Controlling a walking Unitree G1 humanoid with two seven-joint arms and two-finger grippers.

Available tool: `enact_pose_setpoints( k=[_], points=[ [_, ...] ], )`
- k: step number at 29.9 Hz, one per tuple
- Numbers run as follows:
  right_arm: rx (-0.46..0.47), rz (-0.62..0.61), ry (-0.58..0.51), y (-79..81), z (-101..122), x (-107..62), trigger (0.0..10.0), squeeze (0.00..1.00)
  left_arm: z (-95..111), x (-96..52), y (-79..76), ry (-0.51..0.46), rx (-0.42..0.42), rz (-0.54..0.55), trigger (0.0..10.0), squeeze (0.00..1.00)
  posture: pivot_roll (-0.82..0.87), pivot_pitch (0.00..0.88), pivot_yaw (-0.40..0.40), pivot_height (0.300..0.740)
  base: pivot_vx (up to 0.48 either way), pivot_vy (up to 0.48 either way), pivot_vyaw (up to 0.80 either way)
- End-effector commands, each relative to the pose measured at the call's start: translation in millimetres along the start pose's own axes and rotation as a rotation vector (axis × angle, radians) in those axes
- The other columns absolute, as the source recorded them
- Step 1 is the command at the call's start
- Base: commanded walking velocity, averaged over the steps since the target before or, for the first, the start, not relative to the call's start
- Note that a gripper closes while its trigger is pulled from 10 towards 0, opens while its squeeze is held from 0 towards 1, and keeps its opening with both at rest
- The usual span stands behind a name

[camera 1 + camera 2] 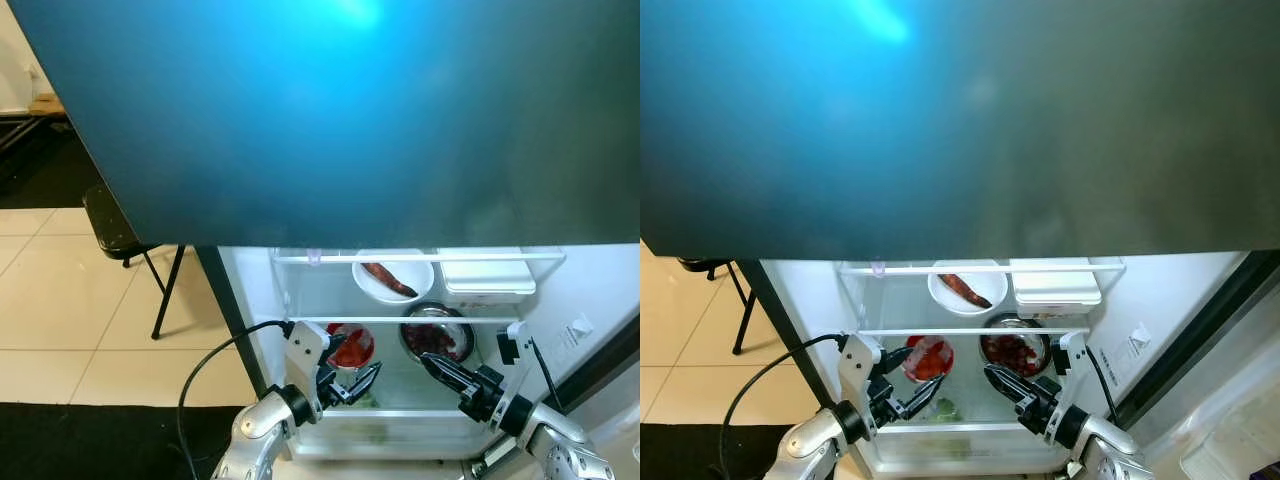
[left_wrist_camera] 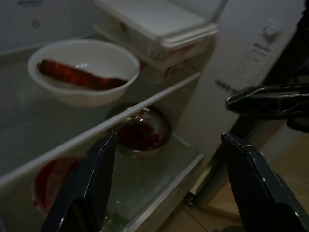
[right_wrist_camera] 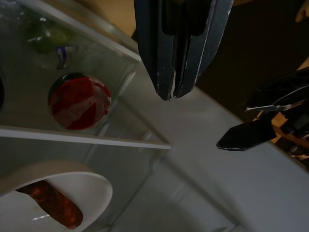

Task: Restocking fridge

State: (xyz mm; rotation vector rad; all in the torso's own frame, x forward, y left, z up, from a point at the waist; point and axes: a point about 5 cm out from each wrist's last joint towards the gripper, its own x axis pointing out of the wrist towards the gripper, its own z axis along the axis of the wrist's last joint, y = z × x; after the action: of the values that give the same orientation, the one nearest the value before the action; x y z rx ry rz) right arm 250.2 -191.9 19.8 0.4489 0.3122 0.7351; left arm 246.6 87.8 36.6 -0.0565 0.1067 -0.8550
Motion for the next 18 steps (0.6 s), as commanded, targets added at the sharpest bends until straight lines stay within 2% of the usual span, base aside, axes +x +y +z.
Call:
enact_pose_setpoints(
  k=[1, 9, 18],
  points=[
    [0.010, -0.008, -0.008, -1.4, -1, -2.3, 10.0, 0.00, -4, -3.4, -0.2, 0.025, 0.009, -0.014, 10.0, 0.00, -0.03, 0.000, -0.016, 0.671, 0.000, 0.000, 0.00],
    [0.032, -0.043, -0.008, -7.8, -5, -13.2, 10.0, 0.00, -5, -3.8, -7.3, 0.046, 0.026, -0.082, 10.0, 0.00, -0.03, 0.000, -0.015, 0.709, 0.000, 0.000, 0.00],
    [0.061, -0.104, 0.011, -14.7, -14, -22.8, 10.0, 0.00, -13, -6.4, -8.9, 0.089, 0.035, -0.097, 10.0, 0.00, -0.03, 0.000, -0.014, 0.740, 0.000, 0.000, 0.00]
  ],
)
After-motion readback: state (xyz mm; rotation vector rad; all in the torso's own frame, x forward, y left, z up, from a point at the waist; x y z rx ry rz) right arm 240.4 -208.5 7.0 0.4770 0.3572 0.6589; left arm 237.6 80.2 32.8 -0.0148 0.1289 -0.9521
